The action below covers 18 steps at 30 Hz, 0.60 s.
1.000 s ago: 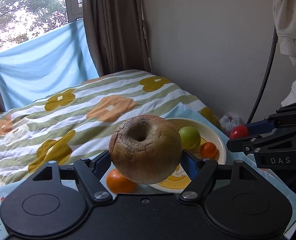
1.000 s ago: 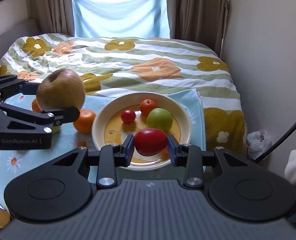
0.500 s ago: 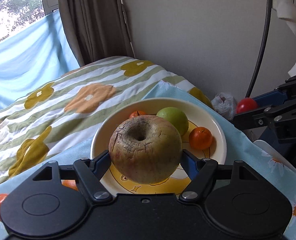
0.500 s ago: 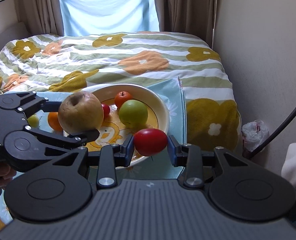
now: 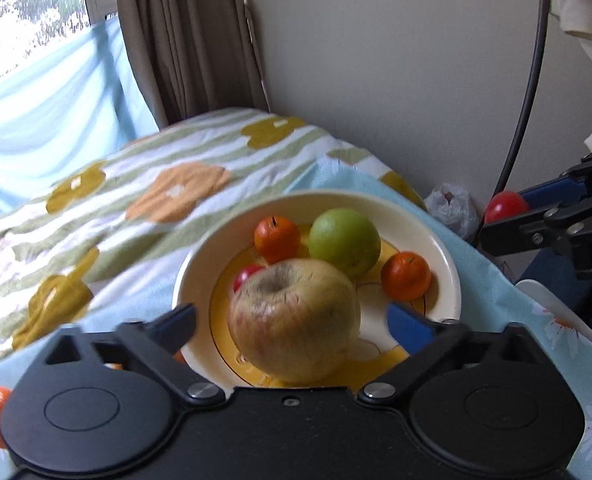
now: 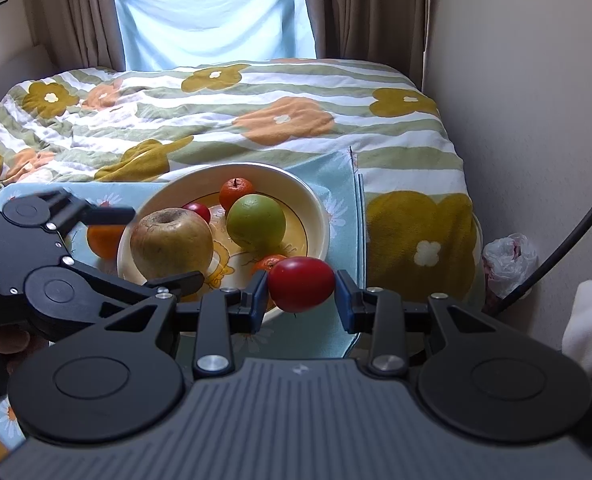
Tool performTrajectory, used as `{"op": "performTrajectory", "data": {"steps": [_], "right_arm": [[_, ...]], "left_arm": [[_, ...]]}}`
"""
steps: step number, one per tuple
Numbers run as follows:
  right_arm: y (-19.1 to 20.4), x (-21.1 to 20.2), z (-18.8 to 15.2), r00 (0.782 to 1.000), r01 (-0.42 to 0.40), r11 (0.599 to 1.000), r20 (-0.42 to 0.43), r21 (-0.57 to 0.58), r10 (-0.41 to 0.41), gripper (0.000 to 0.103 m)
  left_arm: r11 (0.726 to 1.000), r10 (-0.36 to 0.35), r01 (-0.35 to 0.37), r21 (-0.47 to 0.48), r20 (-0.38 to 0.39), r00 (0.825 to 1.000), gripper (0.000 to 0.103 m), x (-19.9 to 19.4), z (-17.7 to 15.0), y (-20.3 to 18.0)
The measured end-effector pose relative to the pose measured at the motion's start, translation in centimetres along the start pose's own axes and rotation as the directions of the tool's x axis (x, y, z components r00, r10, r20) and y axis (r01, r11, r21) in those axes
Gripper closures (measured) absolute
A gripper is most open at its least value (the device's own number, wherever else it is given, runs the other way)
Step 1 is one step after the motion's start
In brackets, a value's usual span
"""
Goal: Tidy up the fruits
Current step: 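Open the left tool to drop the apple while the right tool releases the tomato into the bowl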
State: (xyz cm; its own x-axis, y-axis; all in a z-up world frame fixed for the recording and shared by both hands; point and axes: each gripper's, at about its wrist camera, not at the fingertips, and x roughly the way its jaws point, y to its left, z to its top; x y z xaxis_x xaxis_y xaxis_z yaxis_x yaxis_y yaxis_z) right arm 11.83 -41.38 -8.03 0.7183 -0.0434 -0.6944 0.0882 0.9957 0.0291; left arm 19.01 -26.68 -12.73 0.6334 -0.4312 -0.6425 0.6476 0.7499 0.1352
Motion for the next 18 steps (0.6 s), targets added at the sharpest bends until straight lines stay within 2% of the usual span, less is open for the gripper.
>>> {"op": "performTrajectory", "data": {"steps": [7, 18], "right_arm": [[0.0, -0.3, 0.0, 1.0, -0.019, 1.0, 0.009, -0.018, 0.02, 0.053], [3.1, 2.0, -1.1, 0.992, -0.126, 0.987, -0.033, -0.098, 0.123, 0.053]], "left_arm": [[0.999, 0.027, -0.027, 0.044, -0.011, 1.0, 0.0, -2.2, -0.3, 0.5], [0.997, 0.072, -0.073, -0.029, -0.04, 0.997, 0.0, -5.2, -2.0, 2.3]]}}
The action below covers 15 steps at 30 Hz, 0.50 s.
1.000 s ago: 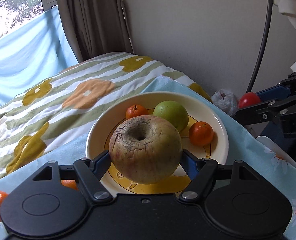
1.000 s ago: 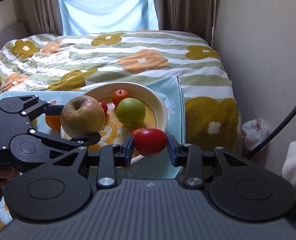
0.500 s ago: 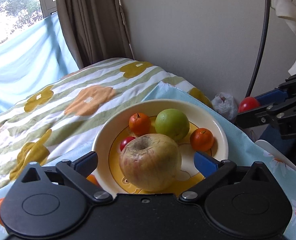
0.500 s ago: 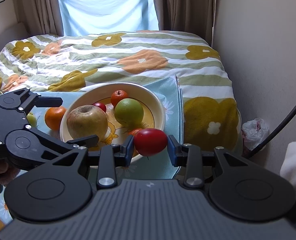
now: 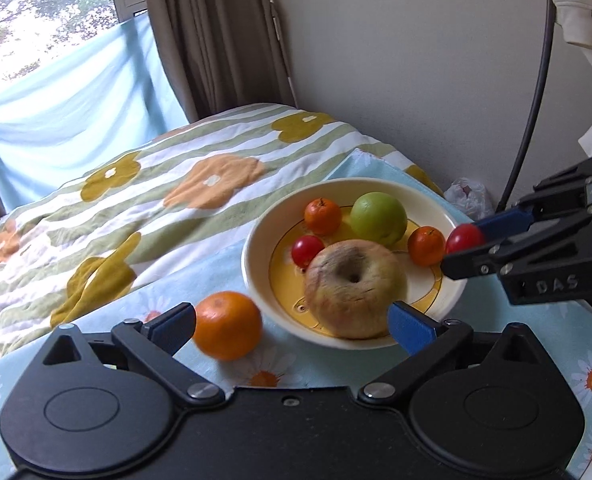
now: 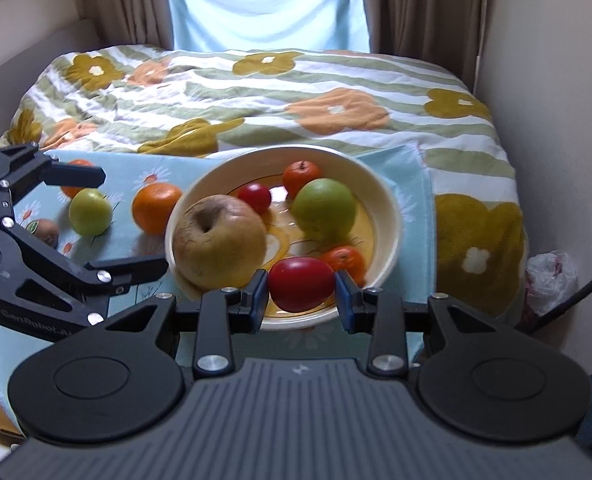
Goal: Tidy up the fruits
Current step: 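Open the left tool to drop the apple while the right tool releases the tomato into the bowl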
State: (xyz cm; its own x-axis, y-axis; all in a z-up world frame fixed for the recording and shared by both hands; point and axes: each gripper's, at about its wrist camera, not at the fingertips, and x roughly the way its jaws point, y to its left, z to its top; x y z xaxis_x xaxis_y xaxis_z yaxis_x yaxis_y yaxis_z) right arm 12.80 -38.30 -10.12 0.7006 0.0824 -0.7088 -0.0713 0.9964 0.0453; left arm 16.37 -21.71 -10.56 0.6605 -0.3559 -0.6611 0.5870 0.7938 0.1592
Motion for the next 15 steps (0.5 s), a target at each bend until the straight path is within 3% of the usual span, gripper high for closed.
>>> {"op": "performTrajectory", "data": {"steps": [10, 11, 13, 15], "right_arm": [[0.4, 1.0, -0.1, 1.0, -0.021, 0.999, 0.011, -0.028, 0.021, 0.052], [0.4, 0.8, -0.1, 1.0, -0.02, 0.999, 0.017, -0.029, 0.02, 0.049], [0.6, 0.5, -0.1, 1.0, -0.014, 0.999, 0.02, -0.033, 0.015, 0.02], [0.7, -0.1, -0.1, 0.999, -0.002, 0.999, 0.041, -0.037, 0.004, 0.012]], "left_arm": [[0.998, 0.047, -0.047, -0.032, -0.011, 0.999, 0.0, -1.8, -1.0, 1.3], [0.998, 0.053, -0.053, -0.033, -0.01, 0.999, 0.0, -1.9, -1.0, 1.4], [0.997, 0.064, -0.064, -0.036, -0.006, 0.998, 0.0, -2.3, -1.1, 1.4], [0.996, 0.075, -0.075, -0.038, -0.002, 0.997, 0.0, -2.8, -1.0, 1.5]]}}
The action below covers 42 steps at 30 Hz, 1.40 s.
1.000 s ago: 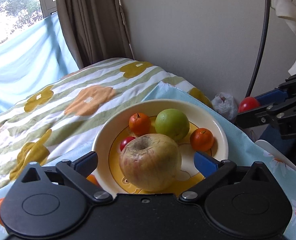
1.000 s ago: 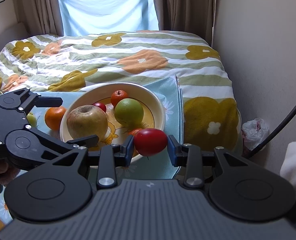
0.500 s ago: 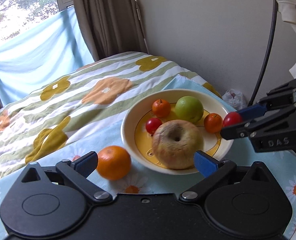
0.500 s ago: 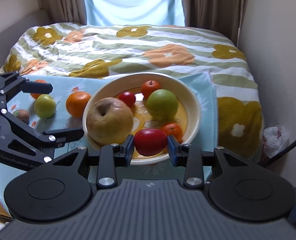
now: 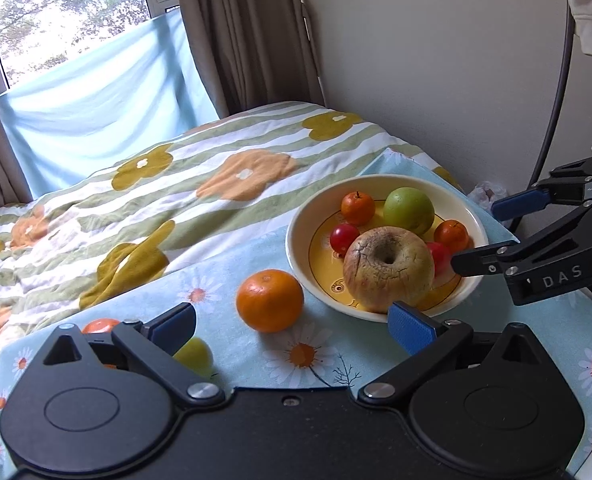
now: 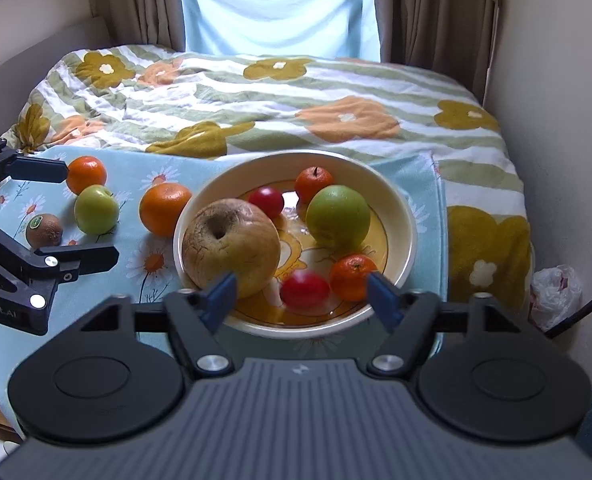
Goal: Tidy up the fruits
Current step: 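Open the left tool to drop the apple while the right tool releases the tomato into the bowl, then move both tools from the bowl toward the kiwi and green apple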
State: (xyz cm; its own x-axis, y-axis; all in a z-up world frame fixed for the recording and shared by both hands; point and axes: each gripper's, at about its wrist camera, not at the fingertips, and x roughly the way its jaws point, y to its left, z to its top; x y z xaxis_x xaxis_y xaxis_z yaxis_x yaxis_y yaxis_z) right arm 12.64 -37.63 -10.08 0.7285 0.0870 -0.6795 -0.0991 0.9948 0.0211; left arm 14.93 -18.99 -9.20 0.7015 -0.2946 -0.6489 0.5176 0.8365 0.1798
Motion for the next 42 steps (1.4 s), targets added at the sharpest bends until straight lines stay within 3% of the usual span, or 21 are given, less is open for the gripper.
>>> {"op": "performTrajectory", "data": {"steps": [11, 25, 35, 42], "right_arm": [[2.0, -3.5, 1.6, 0.999, -0.014, 1.0, 0.052, -0.009, 0.015, 0.009], [10.4, -5.7, 4.3, 0.995, -0.013, 0.999, 0.095, -0.037, 0.017, 0.009], [16.7, -2.6, 4.9, 0.999, -0.006, 0.999, 0.047, -0.033, 0.008, 0.008], [19.4, 0.8, 4.5, 1.0, 0.005, 1.0, -0.006, -0.01, -0.005, 0.008]], "left_arm": [[0.997, 0.079, -0.078, -0.015, 0.045, 0.996, 0.0, -4.1, 0.2, 2.0], [0.984, 0.171, -0.168, -0.066, 0.043, 0.984, 0.0, -8.6, -3.6, 9.2], [0.973, 0.197, -0.199, -0.116, -0.024, 0.98, 0.0, -7.0, -7.8, 14.7], [0.984, 0.146, -0.153, -0.097, -0.073, 0.987, 0.0, -4.3, -10.2, 16.7]]}}
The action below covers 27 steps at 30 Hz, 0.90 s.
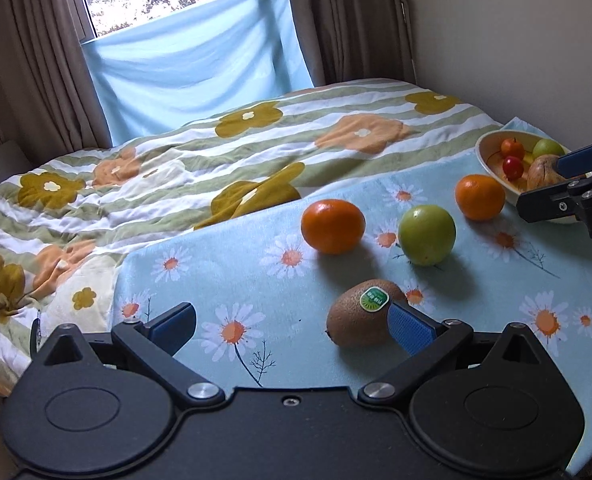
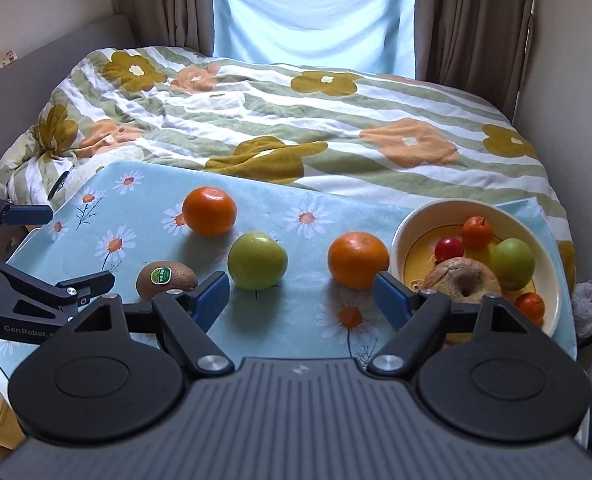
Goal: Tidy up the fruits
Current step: 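Move both tools from the bowl toward the kiwi and green apple, then grasp the kiwi with the left tool while the right tool grasps the green apple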
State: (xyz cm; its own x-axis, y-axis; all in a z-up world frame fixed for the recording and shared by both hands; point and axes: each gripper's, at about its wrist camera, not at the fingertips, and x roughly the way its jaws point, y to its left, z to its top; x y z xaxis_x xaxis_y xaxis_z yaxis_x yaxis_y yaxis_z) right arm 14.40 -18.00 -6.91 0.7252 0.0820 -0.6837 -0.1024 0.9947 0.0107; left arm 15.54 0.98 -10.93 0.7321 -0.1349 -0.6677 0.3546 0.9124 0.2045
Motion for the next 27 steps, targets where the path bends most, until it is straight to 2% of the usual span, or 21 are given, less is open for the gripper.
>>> {"op": "performTrajectory", "data": {"steps": [6, 9, 16, 20, 27], "right_arm": [[1.2, 2.8, -0.2, 0.999, 0.012, 1.0, -0.031, 0.028, -0.011, 0.009], [1.5, 4.1, -0.2, 0.999, 0.012, 0.999, -0.045, 0.048, -0.009, 0.008], [2.1, 6.6, -0.1, 0.998, 0.017, 0.997, -0.064, 0.076, -0.012, 0.008], [2.1, 7.8, 0.1, 0.997, 0.007, 0.996, -0.073, 0.086, -0.001, 0.008], [2.2, 9.2, 0.4, 0.996, -0.015, 0.996, -0.084, 0.091, 0.023, 0.009]], "left_arm": [[0.989, -0.13, 0.131, 0.061, -0.024, 0.991, 0.0, 2.2, -1.1, -0.3], [0.981, -0.17, 0.171, 0.087, -0.029, 0.985, 0.0, 3.2, -1.3, -0.8], [0.971, -0.223, 0.225, 0.082, -0.035, 0.974, 0.002, 5.5, -1.3, -1.5], [0.964, -0.252, 0.255, 0.074, -0.04, 0.967, 0.011, 6.4, -1.2, -1.6], [0.952, -0.298, 0.301, 0.054, -0.055, 0.953, 0.033, 7.1, -1.1, -1.7]]}}
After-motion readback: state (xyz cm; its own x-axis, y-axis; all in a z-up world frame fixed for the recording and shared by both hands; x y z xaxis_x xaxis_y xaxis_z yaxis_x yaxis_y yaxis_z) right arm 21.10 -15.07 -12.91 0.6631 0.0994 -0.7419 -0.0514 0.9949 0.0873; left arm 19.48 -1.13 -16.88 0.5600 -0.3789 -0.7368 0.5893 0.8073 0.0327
